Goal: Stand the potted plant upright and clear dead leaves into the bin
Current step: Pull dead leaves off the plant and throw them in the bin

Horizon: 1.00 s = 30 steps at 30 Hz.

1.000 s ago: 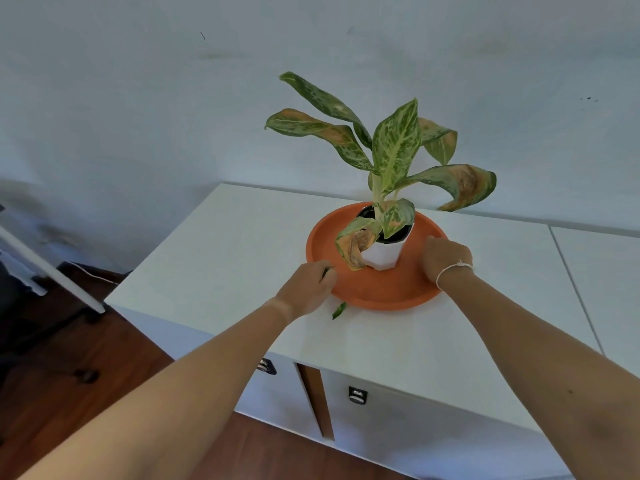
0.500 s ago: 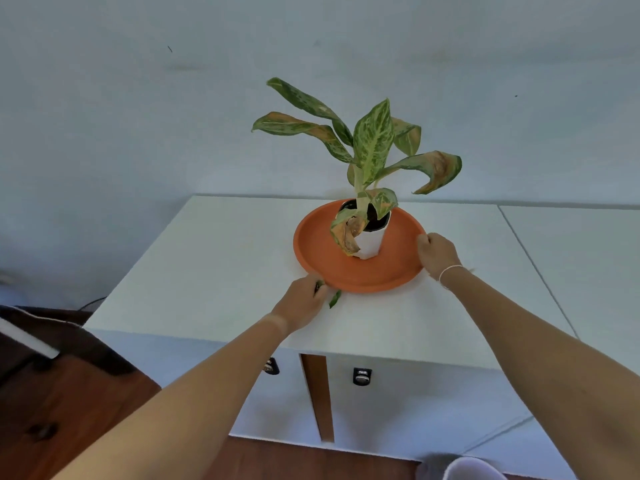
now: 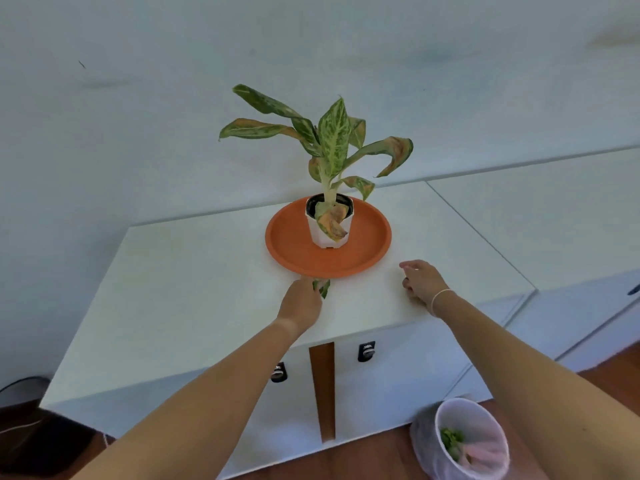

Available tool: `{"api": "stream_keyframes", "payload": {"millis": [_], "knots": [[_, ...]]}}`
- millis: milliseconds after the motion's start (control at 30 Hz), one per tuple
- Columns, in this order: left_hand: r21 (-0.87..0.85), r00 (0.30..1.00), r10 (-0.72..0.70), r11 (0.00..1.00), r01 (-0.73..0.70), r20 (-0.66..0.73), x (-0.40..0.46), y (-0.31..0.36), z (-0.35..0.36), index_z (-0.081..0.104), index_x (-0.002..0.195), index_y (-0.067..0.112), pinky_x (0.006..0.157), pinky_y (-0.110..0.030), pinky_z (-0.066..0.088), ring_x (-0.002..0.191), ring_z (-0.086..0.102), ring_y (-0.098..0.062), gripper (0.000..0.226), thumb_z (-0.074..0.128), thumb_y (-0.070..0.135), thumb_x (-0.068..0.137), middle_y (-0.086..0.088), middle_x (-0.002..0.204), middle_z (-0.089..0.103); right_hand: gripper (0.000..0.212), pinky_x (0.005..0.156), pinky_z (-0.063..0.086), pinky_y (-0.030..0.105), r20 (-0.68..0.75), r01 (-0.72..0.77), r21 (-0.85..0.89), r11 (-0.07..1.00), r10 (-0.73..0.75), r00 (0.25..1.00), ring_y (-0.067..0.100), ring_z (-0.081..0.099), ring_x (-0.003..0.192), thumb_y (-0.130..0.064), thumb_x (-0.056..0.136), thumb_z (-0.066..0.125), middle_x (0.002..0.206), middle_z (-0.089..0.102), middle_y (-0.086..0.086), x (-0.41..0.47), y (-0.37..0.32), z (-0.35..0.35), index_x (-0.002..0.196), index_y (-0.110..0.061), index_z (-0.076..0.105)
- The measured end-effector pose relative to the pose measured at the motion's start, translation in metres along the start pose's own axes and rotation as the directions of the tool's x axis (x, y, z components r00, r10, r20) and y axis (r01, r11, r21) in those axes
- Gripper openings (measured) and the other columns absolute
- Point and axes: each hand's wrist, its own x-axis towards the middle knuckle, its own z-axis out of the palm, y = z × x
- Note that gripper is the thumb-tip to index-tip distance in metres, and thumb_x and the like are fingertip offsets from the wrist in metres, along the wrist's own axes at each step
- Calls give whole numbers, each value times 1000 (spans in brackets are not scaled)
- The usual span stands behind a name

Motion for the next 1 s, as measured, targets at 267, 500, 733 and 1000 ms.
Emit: {"api": "stream_keyframes", "payload": {"millis": [267,500,733,1000], "knots": [[166,999,-25,986,32,-45,5,1,18,49,116,3,86,-38,45,106,57,-32,29,35,23,100,-17,117,57,34,40,26,20,22,-31,-32,999,32,999,14,32,48,-9,99,29,64,44,3,-3,3,-4,117,-12,57],[347,990,-40,934,87,-139,0,9,30,47,120,3,81,-33,45,106,56,-30,27,33,13,100,-16,119,55,29,33,23,16,145,4,-63,998,5,989,13,28,46,-8,98,30,60,40,2,4,5,-11,104,-13,58],[391,991,-57,915,102,-123,-10,22,35,47,115,2,75,-34,43,100,56,-31,23,34,8,97,-19,114,55,28,32,20,13,296,-24,4,1000,22,955,12,24,46,-10,99,30,60,37,1,11,9,-23,102,-13,57],[104,999,11,994,-15,41,-19,92,78,40,88,8,62,-29,31,64,36,-14,16,34,16,100,-8,82,46,28,35,18,16,369,-23,-6,1000,23,929,12,24,46,-12,100,30,60,37,2,17,21,-72,95,-14,57]]}}
